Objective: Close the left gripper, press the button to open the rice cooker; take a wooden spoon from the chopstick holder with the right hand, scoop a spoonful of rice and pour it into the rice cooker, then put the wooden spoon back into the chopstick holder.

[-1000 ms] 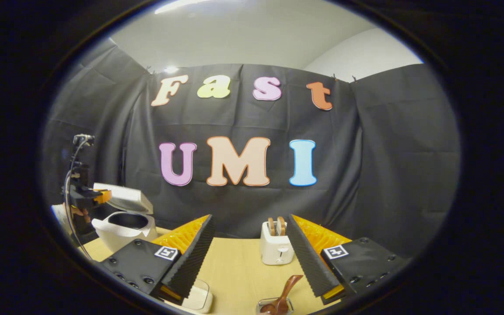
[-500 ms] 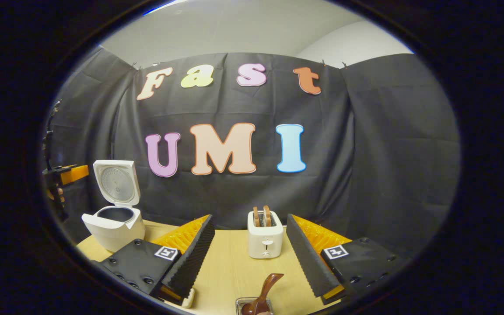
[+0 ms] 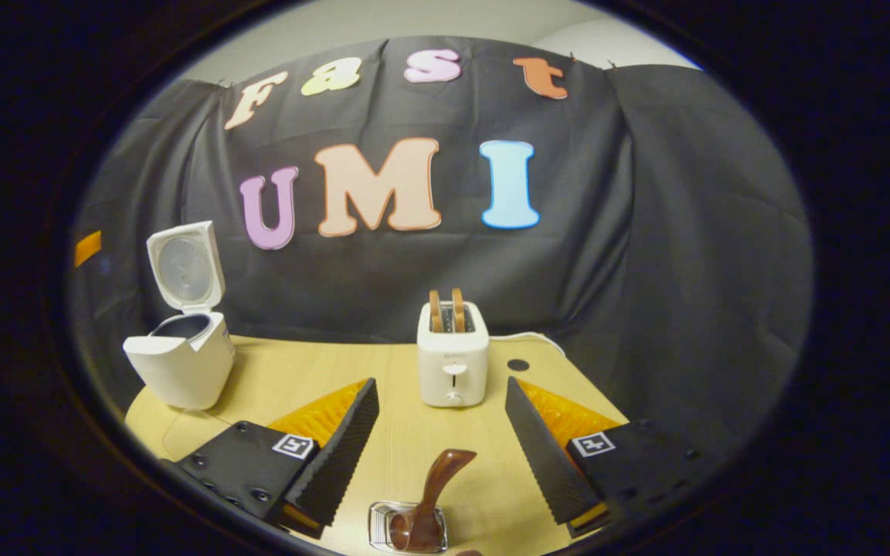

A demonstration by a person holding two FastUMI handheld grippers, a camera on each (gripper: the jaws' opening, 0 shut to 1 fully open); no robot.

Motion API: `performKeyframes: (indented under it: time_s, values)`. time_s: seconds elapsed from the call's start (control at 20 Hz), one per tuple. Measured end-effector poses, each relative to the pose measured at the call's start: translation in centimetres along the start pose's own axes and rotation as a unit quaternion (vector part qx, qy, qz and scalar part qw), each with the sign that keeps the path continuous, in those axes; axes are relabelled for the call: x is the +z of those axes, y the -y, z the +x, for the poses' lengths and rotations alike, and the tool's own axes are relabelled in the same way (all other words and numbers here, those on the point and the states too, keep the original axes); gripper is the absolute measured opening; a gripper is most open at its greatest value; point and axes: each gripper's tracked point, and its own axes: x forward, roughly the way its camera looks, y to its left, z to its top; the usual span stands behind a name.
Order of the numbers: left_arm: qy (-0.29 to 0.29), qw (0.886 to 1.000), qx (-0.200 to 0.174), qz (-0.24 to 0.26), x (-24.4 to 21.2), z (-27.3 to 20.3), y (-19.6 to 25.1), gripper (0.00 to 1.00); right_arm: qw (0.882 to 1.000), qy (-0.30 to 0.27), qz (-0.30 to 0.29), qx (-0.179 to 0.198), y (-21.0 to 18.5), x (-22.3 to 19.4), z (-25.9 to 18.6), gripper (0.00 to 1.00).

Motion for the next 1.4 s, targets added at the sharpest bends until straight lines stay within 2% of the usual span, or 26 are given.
performKeyframes:
  time_s: [0.25,0.65,0.9,1.1,1.15,1.25,1.35,1.4]
  values:
    - [-0.004,1.0,0.016,0.006,0.2,-0.9,0.0,0.89,0.998,-0.067,0.008,0.008,0.3,-5.2,2.3,1.0]
    - [-0.008,0.999,0.039,0.014,0.4,-2.0,-0.8,0.88,0.985,-0.17,0.036,0.021,-0.3,-11.8,4.5,1.0]
    - [-0.009,0.999,0.052,0.012,0.5,-2.2,-1.6,0.88,0.977,-0.201,0.064,0.033,-0.7,-13.4,4.4,0.42]
    - [-0.008,0.998,0.054,0.012,0.6,-2.5,-2.0,0.88,0.973,-0.21,0.082,0.049,-1.7,-13.4,4.0,0.25]
    - [-0.008,0.998,0.054,0.012,0.6,-2.5,-2.0,0.89,0.974,-0.205,0.083,0.054,-2.0,-13.3,4.0,0.24]
    - [-0.008,0.998,0.054,0.013,0.7,-2.6,-2.1,0.89,0.978,-0.19,0.075,0.048,-2.2,-12.8,3.9,0.12]
    - [-0.006,0.999,0.053,0.013,0.8,-2.6,-2.2,0.88,0.983,-0.164,0.061,0.046,-2.4,-11.4,3.3,0.12]
    - [-0.005,0.999,0.052,0.012,0.9,-2.7,-2.2,0.88,0.986,-0.151,0.057,0.049,-2.6,-10.6,3.3,0.07]
